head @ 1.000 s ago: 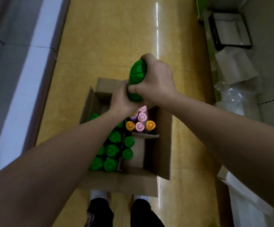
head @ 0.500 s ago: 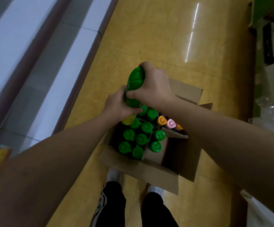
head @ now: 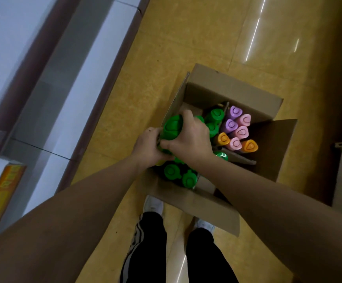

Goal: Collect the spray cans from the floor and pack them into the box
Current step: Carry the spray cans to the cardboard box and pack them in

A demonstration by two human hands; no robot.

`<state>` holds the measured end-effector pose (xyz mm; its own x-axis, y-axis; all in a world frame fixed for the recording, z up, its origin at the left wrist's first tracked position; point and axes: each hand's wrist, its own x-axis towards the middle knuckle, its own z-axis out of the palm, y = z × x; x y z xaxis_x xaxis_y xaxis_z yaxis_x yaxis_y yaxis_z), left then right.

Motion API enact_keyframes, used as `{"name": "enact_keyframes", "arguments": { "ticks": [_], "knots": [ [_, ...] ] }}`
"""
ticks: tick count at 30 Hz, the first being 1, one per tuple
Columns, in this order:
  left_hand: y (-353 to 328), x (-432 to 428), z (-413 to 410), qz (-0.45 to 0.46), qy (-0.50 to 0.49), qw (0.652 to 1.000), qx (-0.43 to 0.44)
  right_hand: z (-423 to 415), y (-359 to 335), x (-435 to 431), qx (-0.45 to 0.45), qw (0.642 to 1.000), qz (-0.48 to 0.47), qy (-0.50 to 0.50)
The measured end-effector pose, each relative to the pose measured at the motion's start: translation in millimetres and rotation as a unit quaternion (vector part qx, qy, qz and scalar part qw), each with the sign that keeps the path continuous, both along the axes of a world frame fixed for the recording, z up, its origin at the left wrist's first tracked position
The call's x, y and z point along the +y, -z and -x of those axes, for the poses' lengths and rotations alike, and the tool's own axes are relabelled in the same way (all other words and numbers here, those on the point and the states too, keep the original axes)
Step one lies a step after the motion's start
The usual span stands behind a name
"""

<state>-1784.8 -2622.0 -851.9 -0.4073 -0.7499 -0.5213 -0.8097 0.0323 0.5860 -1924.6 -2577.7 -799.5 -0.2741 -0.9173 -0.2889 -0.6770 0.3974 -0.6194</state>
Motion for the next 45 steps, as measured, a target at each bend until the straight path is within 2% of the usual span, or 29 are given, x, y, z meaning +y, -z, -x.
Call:
{"name": "enact_keyframes", "arguments": {
  "ticks": [8,11,14,17,19,21,26,32,36,39,45],
  "knots": [
    [38,14,-18,-0.049,-0.019,0.999,-0.009,-36,55,29,-0.015,0.999,-0.036,0.035],
    [55,23,-30,-0.146,-0.09,0.985,0.015,-54,73,35,-0.017,0.997,-0.032,0.065],
    [72,22,-43,-0.284,-0.181,0.936,0.105,-68,86,33,-0.012,0.995,-0.037,0.088],
    [85,10,-47,-0.405,-0.317,0.842,0.163,-75,96,31,-0.018,0.993,-0.056,0.106],
    [92,2,-49,-0.456,-0.379,0.785,0.181,-77,103,30,-0.031,0.988,-0.079,0.131],
    [91,-4,-46,-0.475,-0.4,0.763,0.179,-78,110,31,-0.039,0.984,-0.094,0.144],
    [85,-14,-35,-0.475,-0.337,0.804,0.117,-81,120,31,-0.069,0.981,-0.13,0.127],
    [99,-7,-25,-0.421,-0.345,0.838,0.037,-85,126,40,-0.123,0.97,-0.182,0.101],
    [112,-3,-22,-0.41,-0.271,0.871,-0.004,-84,131,48,-0.129,0.967,-0.21,0.063],
    [121,-1,-17,-0.393,-0.202,0.897,-0.029,-87,138,55,-0.086,0.972,-0.218,0.03],
    [142,0,-12,-0.349,-0.143,0.924,-0.063,-94,158,55,0.105,0.977,-0.183,-0.027]
  ]
}}
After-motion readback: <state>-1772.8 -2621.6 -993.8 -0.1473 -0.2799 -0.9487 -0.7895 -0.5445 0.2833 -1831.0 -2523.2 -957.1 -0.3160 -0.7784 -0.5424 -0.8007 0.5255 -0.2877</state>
